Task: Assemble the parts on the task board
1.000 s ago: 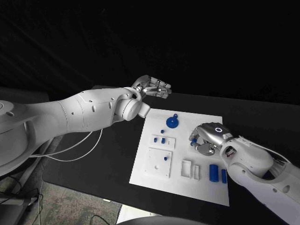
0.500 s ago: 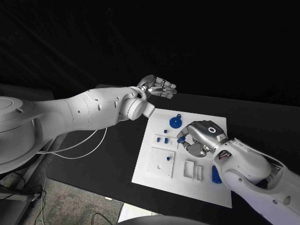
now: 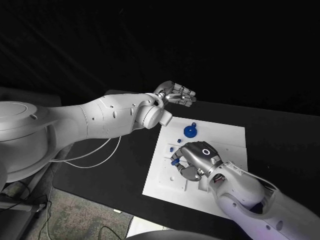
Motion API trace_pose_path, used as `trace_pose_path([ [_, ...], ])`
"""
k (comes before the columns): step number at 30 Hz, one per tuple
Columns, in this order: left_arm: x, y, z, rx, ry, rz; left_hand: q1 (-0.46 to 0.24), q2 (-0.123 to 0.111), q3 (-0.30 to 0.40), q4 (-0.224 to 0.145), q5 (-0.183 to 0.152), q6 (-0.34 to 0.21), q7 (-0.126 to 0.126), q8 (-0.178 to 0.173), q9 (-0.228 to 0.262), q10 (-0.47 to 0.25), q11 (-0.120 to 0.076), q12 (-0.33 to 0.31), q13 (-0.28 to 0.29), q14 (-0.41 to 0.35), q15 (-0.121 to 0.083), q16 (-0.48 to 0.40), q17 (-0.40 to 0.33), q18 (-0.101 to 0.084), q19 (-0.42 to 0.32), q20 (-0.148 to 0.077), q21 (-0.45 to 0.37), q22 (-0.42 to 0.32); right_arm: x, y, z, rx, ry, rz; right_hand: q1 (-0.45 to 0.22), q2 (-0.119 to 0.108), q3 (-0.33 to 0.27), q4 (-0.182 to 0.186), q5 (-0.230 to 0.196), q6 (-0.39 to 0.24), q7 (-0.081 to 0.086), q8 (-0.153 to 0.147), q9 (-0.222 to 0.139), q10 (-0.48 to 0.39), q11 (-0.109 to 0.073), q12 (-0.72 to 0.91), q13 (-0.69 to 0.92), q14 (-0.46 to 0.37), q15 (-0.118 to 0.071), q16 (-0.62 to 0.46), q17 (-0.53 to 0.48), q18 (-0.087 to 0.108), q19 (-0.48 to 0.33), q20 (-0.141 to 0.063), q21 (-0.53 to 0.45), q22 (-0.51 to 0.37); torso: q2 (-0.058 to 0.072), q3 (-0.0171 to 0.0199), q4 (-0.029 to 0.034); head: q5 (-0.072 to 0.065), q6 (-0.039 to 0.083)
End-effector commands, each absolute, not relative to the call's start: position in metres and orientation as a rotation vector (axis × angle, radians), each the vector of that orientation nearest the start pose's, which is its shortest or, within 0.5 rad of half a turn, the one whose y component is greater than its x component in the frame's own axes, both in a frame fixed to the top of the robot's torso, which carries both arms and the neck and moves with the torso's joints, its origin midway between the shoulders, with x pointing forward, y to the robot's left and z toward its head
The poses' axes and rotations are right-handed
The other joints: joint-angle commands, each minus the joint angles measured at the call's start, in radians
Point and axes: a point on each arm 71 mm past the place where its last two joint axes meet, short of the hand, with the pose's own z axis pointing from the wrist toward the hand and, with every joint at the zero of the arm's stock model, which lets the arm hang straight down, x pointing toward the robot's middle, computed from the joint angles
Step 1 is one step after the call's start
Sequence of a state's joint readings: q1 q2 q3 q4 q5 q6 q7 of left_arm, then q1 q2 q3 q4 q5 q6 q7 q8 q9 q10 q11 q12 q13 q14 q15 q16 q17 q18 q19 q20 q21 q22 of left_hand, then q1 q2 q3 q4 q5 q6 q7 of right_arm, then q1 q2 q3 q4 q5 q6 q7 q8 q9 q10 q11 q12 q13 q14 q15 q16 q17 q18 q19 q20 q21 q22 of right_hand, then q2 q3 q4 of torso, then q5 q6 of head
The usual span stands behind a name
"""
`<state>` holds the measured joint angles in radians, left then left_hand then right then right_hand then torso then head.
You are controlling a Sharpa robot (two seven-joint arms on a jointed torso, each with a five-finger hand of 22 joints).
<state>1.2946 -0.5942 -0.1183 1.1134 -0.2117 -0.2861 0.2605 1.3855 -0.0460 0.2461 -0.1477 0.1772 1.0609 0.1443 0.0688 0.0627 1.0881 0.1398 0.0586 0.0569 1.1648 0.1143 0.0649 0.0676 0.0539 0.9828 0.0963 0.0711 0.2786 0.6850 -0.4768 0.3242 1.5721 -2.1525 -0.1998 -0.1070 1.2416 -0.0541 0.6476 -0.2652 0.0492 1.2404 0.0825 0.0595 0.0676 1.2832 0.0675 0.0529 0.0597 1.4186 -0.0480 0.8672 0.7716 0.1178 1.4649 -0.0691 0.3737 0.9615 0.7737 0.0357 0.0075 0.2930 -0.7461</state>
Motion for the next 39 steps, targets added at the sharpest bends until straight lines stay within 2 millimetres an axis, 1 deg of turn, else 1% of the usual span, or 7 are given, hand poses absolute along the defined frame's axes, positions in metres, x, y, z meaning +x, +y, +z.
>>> trace_pose_path([
  [1, 0.567, 0.196, -0.179, -0.884, 1.536, -1.289, 0.005, 0.006, 0.002, 0.005, 0.003, -0.005, -0.001, -0.004, 0.001, -0.008, -0.001, 0.002, 0.001, -0.004, 0.001, -0.003, 0.000, -0.008, 0.004, 0.000, 0.003, -0.001, 0.383, -0.013, -0.260, -0.580, 1.486, 0.857, 0.004, 0.002, 0.004, 0.000, 0.002, 0.006, 0.003, 0.004, 0.001, 0.039, -0.032, 0.006, 0.002, 0.000, -0.007, -0.004, 0.001, 0.015, 0.032, -0.009, -0.003, 0.001, 0.000, 0.0001, 0.0004, 0.004, -0.002],
  [6, 0.567, 0.193, -0.179, -0.881, 1.541, -1.294, 0.005, 0.006, 0.002, 0.005, 0.003, -0.005, -0.001, -0.004, 0.001, -0.008, -0.001, 0.002, 0.001, -0.004, 0.001, -0.003, 0.000, -0.008, 0.004, 0.000, 0.003, -0.001, 0.379, -0.008, -0.271, -0.592, 1.512, 0.865, 0.002, 0.003, 0.006, -0.002, 0.002, 0.007, 0.003, 0.005, 0.001, 0.039, -0.032, 0.006, 0.002, 0.001, -0.007, -0.005, 0.001, 0.015, 0.033, -0.009, -0.003, 0.002, 0.000, 0.0011, 0.0013, 0.007, -0.007],
  [15, 0.567, 0.190, -0.179, -0.878, 1.545, -1.300, 0.005, 0.008, 0.002, 0.005, 0.003, -0.004, -0.002, -0.004, 0.001, -0.007, -0.001, 0.002, 0.001, -0.005, 0.001, -0.003, 0.000, -0.009, 0.003, 0.001, 0.003, -0.004, 0.373, -0.005, -0.290, -0.597, 1.557, 0.870, 0.000, 0.004, 0.006, -0.004, 0.002, 0.007, 0.003, 0.004, 0.001, 0.039, -0.032, 0.007, 0.002, 0.002, -0.007, -0.006, 0.001, 0.016, 0.034, -0.009, -0.005, 0.002, 0.000, 0.0022, -0.0004, 0.018, -0.017],
  [20, 0.567, 0.190, -0.180, -0.877, 1.546, -1.301, 0.005, 0.008, 0.002, 0.005, 0.003, -0.004, -0.002, -0.004, 0.001, -0.007, -0.001, 0.002, 0.001, -0.005, 0.001, -0.003, 0.000, -0.009, 0.003, 0.001, 0.003, -0.004, 0.374, -0.006, -0.294, -0.598, 1.573, 0.860, -0.001, 0.004, 0.007, -0.005, 0.002, 0.007, 0.003, 0.004, 0.001, 0.039, -0.032, 0.006, 0.002, 0.003, -0.007, -0.007, 0.002, 0.016, 0.034, -0.009, -0.006, 0.003, 0.000, 0.0025, 0.0000, 0.022, -0.020],
  [25, 0.567, 0.190, -0.180, -0.877, 1.546, -1.301, 0.005, 0.008, 0.002, 0.005, 0.003, -0.004, -0.002, -0.004, 0.001, -0.007, -0.001, 0.002, 0.001, -0.005, 0.001, -0.003, 0.000, -0.009, 0.003, 0.001, 0.003, -0.004, 0.375, -0.009, -0.298, -0.603, 1.596, 0.847, -0.003, 0.005, 0.006, -0.005, 0.002, 0.007, 0.003, 0.004, 0.001, 0.040, -0.033, 0.007, 0.002, 0.002, -0.007, -0.008, 0.002, 0.016, 0.034, -0.008, -0.006, 0.003, 0.000, 0.0020, -0.0018, 0.026, -0.022],
  [27, 0.567, 0.190, -0.180, -0.877, 1.547, -1.301, 0.005, 0.008, 0.002, 0.005, 0.003, -0.004, -0.002, -0.004, 0.001, -0.007, -0.001, 0.002, 0.001, -0.005, 0.001, -0.003, 0.000, -0.009, 0.003, 0.001, 0.003, -0.004, 0.376, -0.010, -0.300, -0.602, 1.599, 0.840, -0.003, 0.005, 0.006, -0.006, 0.003, 0.007, 0.003, 0.004, 0.001, 0.040, -0.032, 0.006, 0.002, 0.002, -0.007, -0.008, 0.002, 0.016, 0.034, -0.008, -0.007, 0.003, 0.001, 0.0012, -0.0011, 0.026, -0.023],
  [39, 0.567, 0.190, -0.181, -0.877, 1.549, -1.301, 0.005, 0.008, 0.002, 0.005, 0.003, -0.004, -0.002, -0.004, 0.001, -0.007, -0.001, 0.002, 0.001, -0.005, 0.001, -0.003, 0.000, -0.009, 0.003, 0.001, 0.003, -0.004, 0.378, -0.014, -0.304, -0.585, 1.612, 0.802, -0.004, 0.005, 0.009, -0.008, 0.003, 0.008, 0.003, 0.004, 0.001, 0.041, -0.033, 0.007, 0.002, 0.003, -0.007, -0.007, 0.003, 0.016, 0.035, -0.008, -0.007, 0.005, 0.000, 0.0008, 0.0002, 0.028, -0.027],
])
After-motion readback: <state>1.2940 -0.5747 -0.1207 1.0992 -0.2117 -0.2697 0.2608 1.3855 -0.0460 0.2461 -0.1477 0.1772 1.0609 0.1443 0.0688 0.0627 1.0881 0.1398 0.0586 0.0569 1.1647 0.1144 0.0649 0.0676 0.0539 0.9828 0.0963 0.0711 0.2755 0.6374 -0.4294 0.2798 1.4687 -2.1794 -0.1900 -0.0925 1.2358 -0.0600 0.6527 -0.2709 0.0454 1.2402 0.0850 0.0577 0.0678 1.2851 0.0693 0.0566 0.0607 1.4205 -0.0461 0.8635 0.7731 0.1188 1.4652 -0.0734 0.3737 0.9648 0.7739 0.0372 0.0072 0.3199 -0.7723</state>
